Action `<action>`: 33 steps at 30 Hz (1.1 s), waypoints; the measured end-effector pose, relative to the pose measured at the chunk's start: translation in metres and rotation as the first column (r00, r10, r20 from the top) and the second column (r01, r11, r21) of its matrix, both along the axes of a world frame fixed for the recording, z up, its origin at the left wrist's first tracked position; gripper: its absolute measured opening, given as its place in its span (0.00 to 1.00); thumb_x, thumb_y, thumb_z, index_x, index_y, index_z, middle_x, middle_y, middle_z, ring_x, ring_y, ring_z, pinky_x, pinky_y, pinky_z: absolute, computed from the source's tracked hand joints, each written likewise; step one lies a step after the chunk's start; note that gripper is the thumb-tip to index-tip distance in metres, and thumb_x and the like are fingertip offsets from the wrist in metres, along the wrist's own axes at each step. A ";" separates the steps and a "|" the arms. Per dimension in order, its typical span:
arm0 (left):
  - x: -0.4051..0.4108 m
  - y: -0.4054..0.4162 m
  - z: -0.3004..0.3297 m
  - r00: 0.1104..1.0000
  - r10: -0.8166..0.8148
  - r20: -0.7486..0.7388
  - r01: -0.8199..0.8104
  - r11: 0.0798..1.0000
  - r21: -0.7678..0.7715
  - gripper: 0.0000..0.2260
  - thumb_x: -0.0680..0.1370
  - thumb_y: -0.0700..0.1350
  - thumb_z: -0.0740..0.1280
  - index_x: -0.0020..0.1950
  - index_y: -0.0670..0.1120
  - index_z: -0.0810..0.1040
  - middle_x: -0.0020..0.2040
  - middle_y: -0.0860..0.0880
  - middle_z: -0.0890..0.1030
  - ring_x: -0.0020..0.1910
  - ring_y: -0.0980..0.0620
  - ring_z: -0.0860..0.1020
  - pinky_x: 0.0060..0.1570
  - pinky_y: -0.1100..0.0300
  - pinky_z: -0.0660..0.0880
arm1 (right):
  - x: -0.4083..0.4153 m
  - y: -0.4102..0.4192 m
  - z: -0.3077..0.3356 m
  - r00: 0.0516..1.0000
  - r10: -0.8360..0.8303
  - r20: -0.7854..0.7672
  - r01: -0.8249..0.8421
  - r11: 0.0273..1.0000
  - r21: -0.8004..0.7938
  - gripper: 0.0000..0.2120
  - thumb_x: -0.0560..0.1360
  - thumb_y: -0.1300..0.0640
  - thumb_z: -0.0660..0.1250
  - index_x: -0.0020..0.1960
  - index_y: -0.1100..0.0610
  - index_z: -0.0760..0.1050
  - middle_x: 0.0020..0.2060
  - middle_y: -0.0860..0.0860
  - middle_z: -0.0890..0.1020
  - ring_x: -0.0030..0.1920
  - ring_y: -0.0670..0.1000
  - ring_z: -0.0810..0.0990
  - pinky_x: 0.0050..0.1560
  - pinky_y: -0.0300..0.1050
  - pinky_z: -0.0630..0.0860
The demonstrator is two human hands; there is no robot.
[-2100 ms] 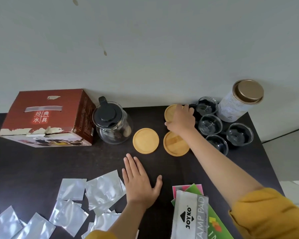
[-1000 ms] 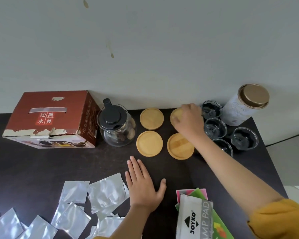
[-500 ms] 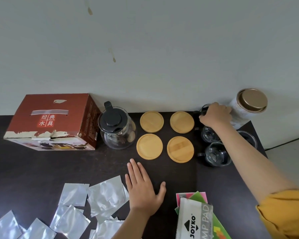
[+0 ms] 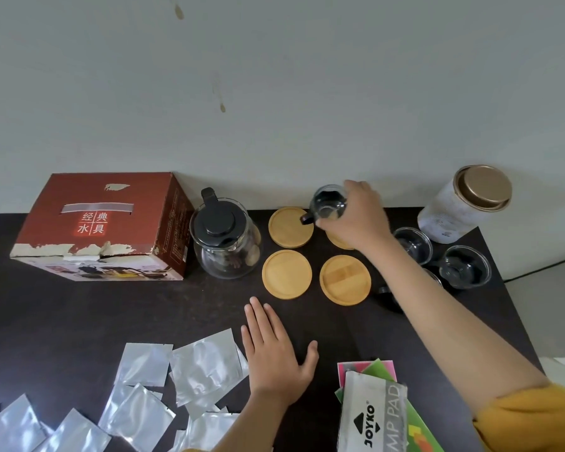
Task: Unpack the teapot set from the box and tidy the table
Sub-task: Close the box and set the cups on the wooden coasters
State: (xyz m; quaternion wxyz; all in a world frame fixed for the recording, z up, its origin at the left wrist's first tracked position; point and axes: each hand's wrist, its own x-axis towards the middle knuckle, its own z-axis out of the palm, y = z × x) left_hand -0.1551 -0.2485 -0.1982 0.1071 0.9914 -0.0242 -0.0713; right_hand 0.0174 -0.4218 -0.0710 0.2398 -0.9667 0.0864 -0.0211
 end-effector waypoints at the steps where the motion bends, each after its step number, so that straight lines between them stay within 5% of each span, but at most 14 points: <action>1: 0.000 0.000 0.000 1.000 -0.001 -0.001 0.001 1.000 0.000 0.44 0.71 0.67 0.56 0.73 0.32 0.59 0.75 0.33 0.54 0.75 0.35 0.53 0.69 0.44 0.51 | 0.001 0.010 -0.003 0.999 0.041 -0.008 -0.041 0.999 0.024 0.33 0.65 0.46 0.77 0.63 0.59 0.69 0.57 0.55 0.74 0.60 0.57 0.70 0.49 0.46 0.71; 10: 0.001 0.001 0.000 1.000 -0.004 0.004 0.004 1.000 -0.009 0.45 0.72 0.67 0.56 0.74 0.33 0.57 0.76 0.33 0.51 0.75 0.36 0.50 0.70 0.45 0.48 | 0.012 0.061 -0.029 0.980 0.174 -0.094 -0.170 0.984 0.047 0.34 0.67 0.52 0.77 0.67 0.60 0.66 0.63 0.55 0.72 0.64 0.57 0.68 0.52 0.45 0.71; 16: 0.002 0.001 0.000 1.000 -0.002 0.003 0.002 1.000 -0.003 0.45 0.72 0.67 0.56 0.74 0.33 0.57 0.76 0.33 0.51 0.75 0.36 0.50 0.69 0.45 0.48 | -0.001 0.050 -0.040 0.988 0.141 -0.069 -0.131 0.982 0.133 0.36 0.64 0.45 0.77 0.66 0.58 0.67 0.62 0.53 0.72 0.64 0.55 0.70 0.56 0.44 0.71; 21: 0.002 0.001 -0.001 1.000 0.005 0.014 -0.005 1.000 -0.008 0.45 0.71 0.67 0.56 0.74 0.32 0.57 0.76 0.33 0.52 0.75 0.36 0.51 0.71 0.43 0.53 | -0.024 0.005 -0.031 0.988 -0.040 -0.151 0.033 0.998 -0.049 0.38 0.68 0.48 0.76 0.69 0.60 0.63 0.68 0.58 0.68 0.69 0.59 0.64 0.63 0.54 0.69; 25: 0.001 0.002 0.000 1.000 0.010 0.016 -0.010 1.000 0.000 0.44 0.71 0.67 0.56 0.73 0.33 0.58 0.75 0.33 0.54 0.75 0.36 0.53 0.69 0.42 0.58 | -0.034 -0.049 -0.017 0.948 -0.210 -0.241 0.159 0.964 -0.215 0.36 0.67 0.47 0.76 0.65 0.64 0.65 0.62 0.61 0.70 0.64 0.62 0.67 0.57 0.54 0.71; 33: 0.001 0.001 0.000 1.000 0.013 0.009 -0.013 1.000 -0.002 0.45 0.72 0.68 0.55 0.74 0.33 0.57 0.76 0.33 0.52 0.75 0.36 0.52 0.69 0.42 0.57 | -0.043 -0.088 -0.013 0.863 -0.254 -0.436 0.177 0.962 -0.209 0.27 0.65 0.48 0.78 0.54 0.63 0.71 0.52 0.59 0.78 0.53 0.59 0.76 0.41 0.48 0.72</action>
